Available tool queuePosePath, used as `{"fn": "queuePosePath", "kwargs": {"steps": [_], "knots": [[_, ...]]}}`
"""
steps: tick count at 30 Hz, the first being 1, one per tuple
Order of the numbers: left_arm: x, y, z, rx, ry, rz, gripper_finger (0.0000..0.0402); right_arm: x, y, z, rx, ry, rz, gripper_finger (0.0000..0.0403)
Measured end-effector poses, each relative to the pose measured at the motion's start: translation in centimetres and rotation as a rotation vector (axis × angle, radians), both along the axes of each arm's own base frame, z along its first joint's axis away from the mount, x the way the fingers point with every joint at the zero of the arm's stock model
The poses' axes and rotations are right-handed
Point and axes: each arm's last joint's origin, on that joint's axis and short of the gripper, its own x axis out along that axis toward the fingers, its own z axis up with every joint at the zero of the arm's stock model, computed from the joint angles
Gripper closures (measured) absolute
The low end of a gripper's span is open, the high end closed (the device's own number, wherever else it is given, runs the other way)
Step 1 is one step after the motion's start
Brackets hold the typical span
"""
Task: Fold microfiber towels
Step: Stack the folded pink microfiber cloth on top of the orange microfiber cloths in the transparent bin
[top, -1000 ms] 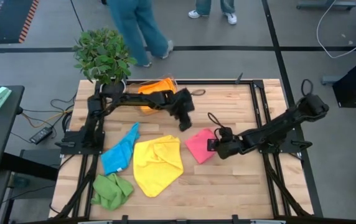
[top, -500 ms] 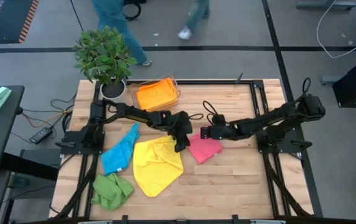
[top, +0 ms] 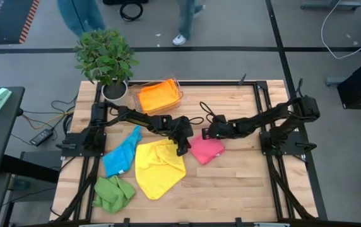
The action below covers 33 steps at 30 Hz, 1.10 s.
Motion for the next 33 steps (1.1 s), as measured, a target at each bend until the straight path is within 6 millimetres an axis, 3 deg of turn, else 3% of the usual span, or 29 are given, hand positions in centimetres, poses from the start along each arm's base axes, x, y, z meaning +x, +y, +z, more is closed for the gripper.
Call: {"fn": "queuePosePath", "kwargs": {"steps": [4, 10, 14, 21, 26, 33], "knots": [[-0.1, 0.0, -0.1, -0.042, 0.029, 0.030, 0.0381, -1.2, -1.0, 1.5, -0.034, 0.020, -0.025, 0.0361], [-0.2, 1.0, 2.2, -0.107, -0.063, 0.039, 0.0381, -1.9, -0.9, 5.1, -0.076, -0.107, 0.102, 0.0361], [-0.1, 2.3, 6.4, -0.059, -0.242, 0.024, 0.0393, -2.1, 1.0, 6.0, -0.078, -0.134, 0.232, 0.0361], [-1.2, 3.3, 9.4, 0.084, -0.324, -0.078, 0.0372, -2.0, 6.0, 5.8, -0.128, -0.129, 0.496, 0.0361], [-1.9, 3.3, 8.5, 0.097, -0.226, -0.116, 0.0355, -2.2, 8.3, 4.8, -0.189, -0.093, 0.541, 0.0361], [-2.9, 3.8, 7.6, 0.141, -0.081, -0.063, 0.0318, -2.1, 8.7, 4.3, -0.163, -0.103, 0.471, 0.0361]]}}
